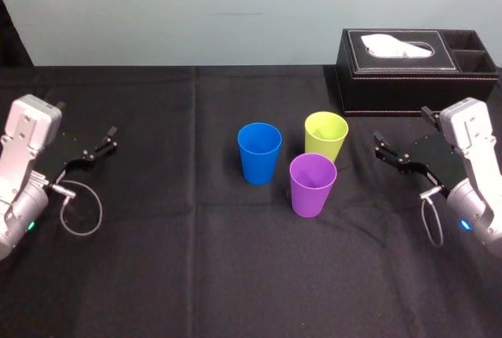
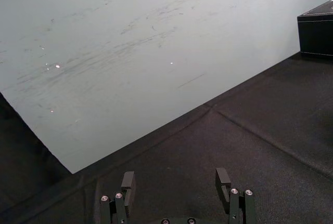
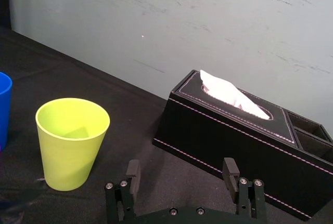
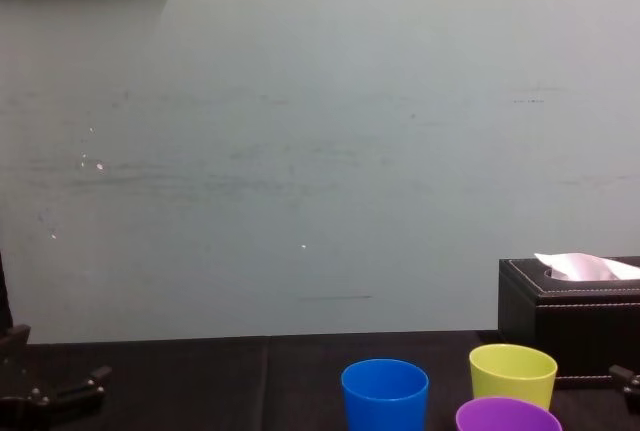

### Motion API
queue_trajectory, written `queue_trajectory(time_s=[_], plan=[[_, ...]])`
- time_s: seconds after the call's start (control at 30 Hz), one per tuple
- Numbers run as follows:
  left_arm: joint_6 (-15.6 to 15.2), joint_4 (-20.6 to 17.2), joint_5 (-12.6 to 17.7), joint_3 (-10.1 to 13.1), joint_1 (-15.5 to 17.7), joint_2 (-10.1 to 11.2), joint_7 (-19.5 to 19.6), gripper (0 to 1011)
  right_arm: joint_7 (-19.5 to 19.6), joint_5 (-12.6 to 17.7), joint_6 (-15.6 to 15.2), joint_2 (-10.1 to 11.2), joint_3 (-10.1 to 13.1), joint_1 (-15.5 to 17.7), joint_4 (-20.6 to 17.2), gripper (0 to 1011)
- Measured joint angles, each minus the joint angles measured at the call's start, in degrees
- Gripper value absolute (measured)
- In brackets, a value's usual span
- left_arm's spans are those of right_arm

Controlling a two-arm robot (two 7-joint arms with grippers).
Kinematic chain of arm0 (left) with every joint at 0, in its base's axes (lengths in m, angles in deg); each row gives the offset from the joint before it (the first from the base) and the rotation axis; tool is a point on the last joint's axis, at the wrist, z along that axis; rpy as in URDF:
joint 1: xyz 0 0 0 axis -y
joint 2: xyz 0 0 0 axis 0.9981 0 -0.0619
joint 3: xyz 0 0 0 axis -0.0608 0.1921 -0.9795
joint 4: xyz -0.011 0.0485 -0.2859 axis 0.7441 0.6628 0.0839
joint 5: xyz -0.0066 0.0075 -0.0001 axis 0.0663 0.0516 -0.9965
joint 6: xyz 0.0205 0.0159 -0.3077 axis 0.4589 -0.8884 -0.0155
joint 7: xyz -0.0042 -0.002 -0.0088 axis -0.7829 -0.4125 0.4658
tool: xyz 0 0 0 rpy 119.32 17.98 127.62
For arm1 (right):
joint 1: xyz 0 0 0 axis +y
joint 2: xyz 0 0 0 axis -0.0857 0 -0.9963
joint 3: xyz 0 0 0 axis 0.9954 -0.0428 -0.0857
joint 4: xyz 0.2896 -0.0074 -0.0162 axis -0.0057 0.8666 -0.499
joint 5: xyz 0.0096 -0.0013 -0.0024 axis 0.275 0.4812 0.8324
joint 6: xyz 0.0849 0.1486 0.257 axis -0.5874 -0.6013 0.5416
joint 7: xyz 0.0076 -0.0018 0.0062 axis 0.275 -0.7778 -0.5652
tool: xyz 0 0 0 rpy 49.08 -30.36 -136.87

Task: Stack the three plastic cups sequentially using one hand.

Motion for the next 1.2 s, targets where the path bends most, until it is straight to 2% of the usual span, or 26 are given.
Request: queue_trajectory(time_s=[1.2], plan=[[0.0,0.0,0.0,0.0,0.0,0.0,0.0,1011,0.0,0.0,0.0,0.0,0.0,0.0,0.0,1004]])
